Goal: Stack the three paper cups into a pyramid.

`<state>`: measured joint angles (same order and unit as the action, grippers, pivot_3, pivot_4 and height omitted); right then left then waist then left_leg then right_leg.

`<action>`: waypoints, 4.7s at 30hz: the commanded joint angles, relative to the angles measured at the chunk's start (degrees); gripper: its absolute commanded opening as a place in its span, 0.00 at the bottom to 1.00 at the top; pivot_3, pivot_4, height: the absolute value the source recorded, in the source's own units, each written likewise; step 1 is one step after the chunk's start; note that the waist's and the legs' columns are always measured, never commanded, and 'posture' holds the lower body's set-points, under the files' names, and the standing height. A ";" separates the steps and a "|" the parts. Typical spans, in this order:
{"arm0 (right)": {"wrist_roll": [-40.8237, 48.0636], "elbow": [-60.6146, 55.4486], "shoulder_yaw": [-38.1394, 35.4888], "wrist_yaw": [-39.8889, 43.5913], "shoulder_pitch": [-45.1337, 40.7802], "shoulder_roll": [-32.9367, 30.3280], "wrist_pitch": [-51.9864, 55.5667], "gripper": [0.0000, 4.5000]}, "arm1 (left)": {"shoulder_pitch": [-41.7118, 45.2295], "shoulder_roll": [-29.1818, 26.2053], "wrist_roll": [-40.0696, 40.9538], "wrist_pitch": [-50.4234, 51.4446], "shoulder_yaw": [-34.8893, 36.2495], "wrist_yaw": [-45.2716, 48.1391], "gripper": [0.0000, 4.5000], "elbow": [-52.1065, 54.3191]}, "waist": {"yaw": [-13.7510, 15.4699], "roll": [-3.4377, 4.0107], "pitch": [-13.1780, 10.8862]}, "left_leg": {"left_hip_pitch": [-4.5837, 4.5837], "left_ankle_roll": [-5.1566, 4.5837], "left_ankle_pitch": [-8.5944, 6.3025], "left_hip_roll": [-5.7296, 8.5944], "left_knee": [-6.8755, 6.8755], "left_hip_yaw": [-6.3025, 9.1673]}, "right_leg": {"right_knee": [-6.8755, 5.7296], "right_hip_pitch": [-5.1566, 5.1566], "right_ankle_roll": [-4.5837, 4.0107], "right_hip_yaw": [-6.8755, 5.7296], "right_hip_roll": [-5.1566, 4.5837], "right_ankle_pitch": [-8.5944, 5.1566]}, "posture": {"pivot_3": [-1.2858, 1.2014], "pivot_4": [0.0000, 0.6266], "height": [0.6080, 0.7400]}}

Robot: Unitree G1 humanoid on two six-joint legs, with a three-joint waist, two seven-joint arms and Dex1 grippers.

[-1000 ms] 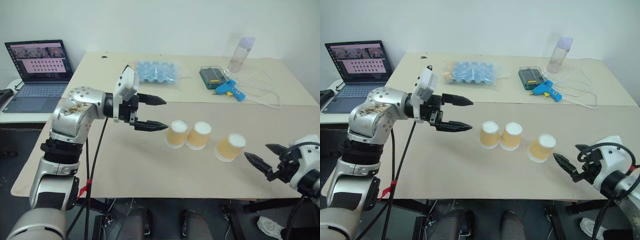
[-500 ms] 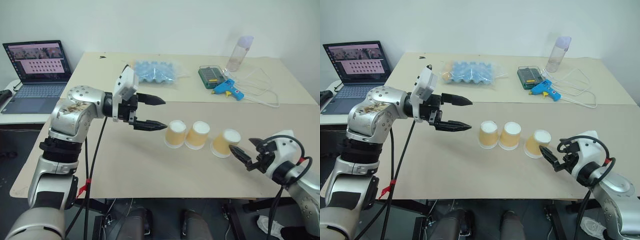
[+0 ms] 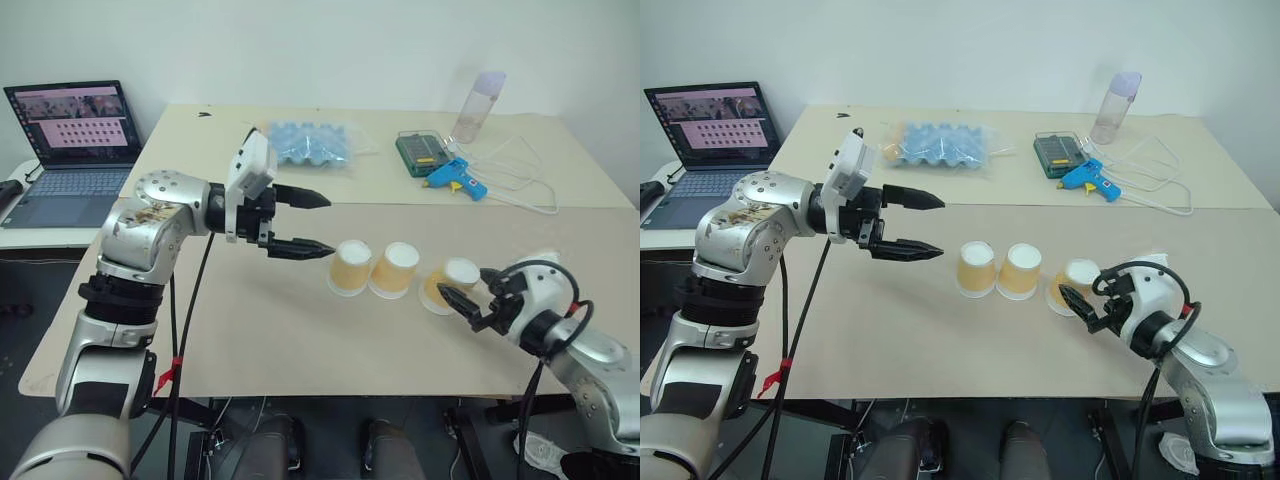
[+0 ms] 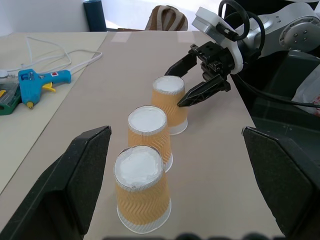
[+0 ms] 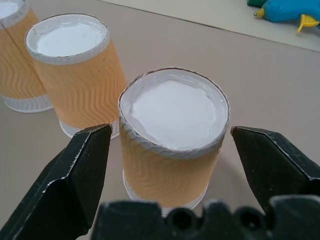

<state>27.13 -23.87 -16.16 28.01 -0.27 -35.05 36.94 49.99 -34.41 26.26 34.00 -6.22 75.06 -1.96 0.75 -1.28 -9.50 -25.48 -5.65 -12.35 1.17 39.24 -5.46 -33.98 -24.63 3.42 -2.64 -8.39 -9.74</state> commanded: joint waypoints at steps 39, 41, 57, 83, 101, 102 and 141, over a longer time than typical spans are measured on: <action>10.35 8.01 7.66 14.80 -43.80 -11.84 10.35 0.62 | -0.11 -1.25 0.60 0.25 0.02 -2.36 1.00 3.00 | -0.45 0.25 -0.17 | -0.07 -0.29 0.30 -0.02 -0.15 -0.05 | -0.08 -0.23 0.11 0.01 0.05 0.12 | 0.52 0.24 1.00; 10.84 9.03 10.32 17.86 -46.06 -11.72 10.99 0.62 | -0.25 -1.08 0.65 0.21 -0.10 -2.54 1.00 3.21 | -0.15 0.25 -0.17 | -0.10 -0.31 0.29 0.00 -0.14 -0.04 | -0.07 -0.23 0.14 -0.02 0.03 0.14 | 0.52 0.24 1.00; 2.20 21.31 22.58 30.93 -51.46 -10.08 6.75 0.62 | -1.20 -1.47 1.59 1.57 0.43 -4.17 1.00 5.43 | -0.25 0.25 -0.17 | -0.30 -0.24 0.36 0.03 -0.11 -0.09 | -0.14 -0.42 0.18 -0.01 0.04 0.19 | 0.52 0.24 1.00; -0.08 18.36 22.89 32.89 -49.72 -9.07 8.28 0.62 | -1.30 -1.70 1.35 1.03 0.21 -4.88 1.00 5.26 | -0.21 0.25 -0.17 | -0.32 0.06 0.53 0.04 -0.11 -0.09 | -0.13 -0.44 0.18 -0.02 0.04 0.19 | 0.52 0.24 1.00; -0.20 18.88 20.94 32.84 -51.05 -8.97 8.01 1.00 | -0.98 -1.77 1.24 1.14 0.17 -4.87 1.00 4.93 | -0.21 0.25 -0.17 | -0.32 0.08 0.55 0.04 -0.11 -0.09 | -0.13 -0.44 0.18 -0.02 0.04 0.19 | 0.52 0.24 1.00; 0.26 18.34 20.54 33.02 -51.40 -9.17 8.31 1.00 | -1.02 -1.79 1.21 1.11 0.17 -4.85 1.00 4.92 | -0.22 0.25 -0.17 | -0.32 0.09 0.56 0.04 -0.11 -0.09 | -0.13 -0.44 0.18 -0.02 0.04 0.19 | 0.52 0.24 1.00; -13.85 23.24 -5.61 -11.59 -16.55 8.93 -11.32 1.00 | -30.59 17.66 -11.20 -18.71 36.64 -73.06 1.00 0.62 | 0.07 0.09 0.00 | 0.18 0.41 0.21 0.09 -0.40 -0.13 | -0.11 -0.19 0.10 0.03 -0.10 0.40 | 0.52 0.24 1.00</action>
<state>15.65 -2.77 -20.20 19.25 -16.84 -26.47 33.84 19.28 -16.91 15.71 20.62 29.07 3.65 0.00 0.82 -1.19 -9.50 -25.29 -5.24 -12.13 1.27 38.88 -5.58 -34.07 -24.95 3.52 -2.64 -8.48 -9.32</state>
